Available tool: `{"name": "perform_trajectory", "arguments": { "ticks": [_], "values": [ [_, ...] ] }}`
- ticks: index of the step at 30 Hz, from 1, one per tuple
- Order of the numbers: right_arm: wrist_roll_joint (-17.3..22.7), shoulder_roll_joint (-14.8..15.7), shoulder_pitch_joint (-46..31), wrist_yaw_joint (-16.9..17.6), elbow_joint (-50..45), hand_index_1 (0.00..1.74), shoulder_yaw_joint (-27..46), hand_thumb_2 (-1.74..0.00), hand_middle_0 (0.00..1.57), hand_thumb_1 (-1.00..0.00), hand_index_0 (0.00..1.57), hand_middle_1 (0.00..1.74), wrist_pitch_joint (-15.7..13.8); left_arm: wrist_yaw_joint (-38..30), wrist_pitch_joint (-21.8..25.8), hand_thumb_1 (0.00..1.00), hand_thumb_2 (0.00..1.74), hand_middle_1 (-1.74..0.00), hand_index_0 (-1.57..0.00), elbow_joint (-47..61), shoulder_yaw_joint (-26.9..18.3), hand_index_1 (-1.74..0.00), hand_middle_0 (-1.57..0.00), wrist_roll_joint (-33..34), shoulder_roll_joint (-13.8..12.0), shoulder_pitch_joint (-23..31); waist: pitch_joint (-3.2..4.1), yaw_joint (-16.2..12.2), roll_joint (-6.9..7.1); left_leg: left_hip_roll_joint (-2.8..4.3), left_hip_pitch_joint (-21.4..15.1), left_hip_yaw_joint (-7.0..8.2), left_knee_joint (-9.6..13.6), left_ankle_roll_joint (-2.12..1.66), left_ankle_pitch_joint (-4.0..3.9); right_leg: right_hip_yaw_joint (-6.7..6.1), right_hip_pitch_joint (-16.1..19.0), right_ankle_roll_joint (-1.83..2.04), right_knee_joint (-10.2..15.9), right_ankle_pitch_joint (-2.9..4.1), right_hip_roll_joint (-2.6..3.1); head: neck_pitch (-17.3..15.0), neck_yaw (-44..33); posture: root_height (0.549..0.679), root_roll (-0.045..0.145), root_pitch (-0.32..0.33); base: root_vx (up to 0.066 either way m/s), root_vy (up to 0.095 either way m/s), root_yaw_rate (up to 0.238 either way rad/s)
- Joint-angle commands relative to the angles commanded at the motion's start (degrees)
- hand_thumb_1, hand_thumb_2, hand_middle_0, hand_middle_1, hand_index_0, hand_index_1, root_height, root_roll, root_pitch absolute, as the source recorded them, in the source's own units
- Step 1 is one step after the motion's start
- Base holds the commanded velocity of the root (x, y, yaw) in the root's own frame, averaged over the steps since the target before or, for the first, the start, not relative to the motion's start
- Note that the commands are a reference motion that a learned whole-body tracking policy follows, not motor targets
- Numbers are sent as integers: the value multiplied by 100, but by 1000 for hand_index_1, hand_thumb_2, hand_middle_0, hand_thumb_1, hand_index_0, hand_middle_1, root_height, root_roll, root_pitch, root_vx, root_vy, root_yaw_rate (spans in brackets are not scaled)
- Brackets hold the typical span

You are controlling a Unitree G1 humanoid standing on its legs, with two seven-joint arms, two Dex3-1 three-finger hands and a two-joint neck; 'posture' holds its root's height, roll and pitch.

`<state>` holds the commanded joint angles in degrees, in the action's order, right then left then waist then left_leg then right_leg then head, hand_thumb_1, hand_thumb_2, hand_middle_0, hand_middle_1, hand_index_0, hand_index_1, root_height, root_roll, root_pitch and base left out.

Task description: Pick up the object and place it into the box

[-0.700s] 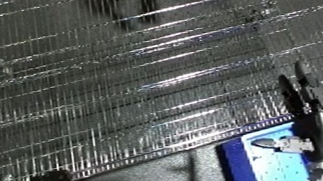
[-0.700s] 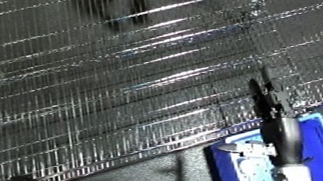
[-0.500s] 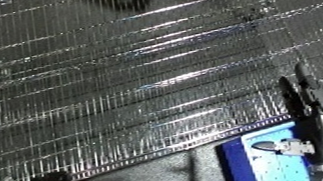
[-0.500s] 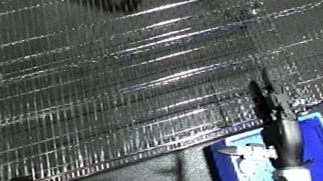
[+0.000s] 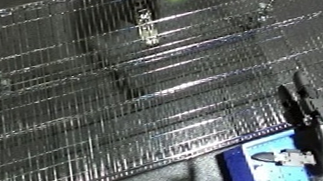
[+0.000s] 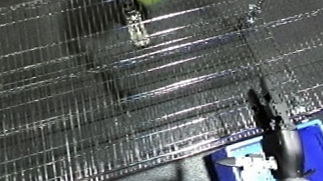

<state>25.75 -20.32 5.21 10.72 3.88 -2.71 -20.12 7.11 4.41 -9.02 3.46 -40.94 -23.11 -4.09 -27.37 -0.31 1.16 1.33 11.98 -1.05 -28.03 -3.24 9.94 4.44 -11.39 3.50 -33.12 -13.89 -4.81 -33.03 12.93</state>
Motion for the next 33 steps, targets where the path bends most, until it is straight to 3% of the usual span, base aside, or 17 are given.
{"name": "perform_trajectory", "arguments": {
  "ticks": [16,24,33],
  "values": [
    [-76,20,13,25,94,0,-63,0,0,0,0,0,185,-2,-58,1000,1740,-1740,-1570,-46,-22,-1740,-1570,42,18,-8,6,14,-5,5,27,2,-55,-15,10,7,23,-24,-23,-15,15,-135,47,663,53,-79,12,-11,-4],
    [-202,-56,148,0,335,0,-130,0,0,0,0,0,273,13,-93,1000,1740,-1740,-1570,-76,47,-1740,-1570,57,-6,-93,-96,32,-54,-23,148,-18,-155,-11,16,-3,-129,-10,-161,-3,-6,-324,154,660,53,-79,-2,-1,10],
    [-354,-183,457,69,614,0,-259,0,0,0,0,0,369,-65,-144,1000,1740,-1740,-1570,-82,191,-1740,-1570,109,-40,-285,-234,80,-114,-103,391,-56,-395,26,79,-37,-408,1,-415,-6,-33,-566,295,656,56,-72,-6,-1,28]
  ]
}}
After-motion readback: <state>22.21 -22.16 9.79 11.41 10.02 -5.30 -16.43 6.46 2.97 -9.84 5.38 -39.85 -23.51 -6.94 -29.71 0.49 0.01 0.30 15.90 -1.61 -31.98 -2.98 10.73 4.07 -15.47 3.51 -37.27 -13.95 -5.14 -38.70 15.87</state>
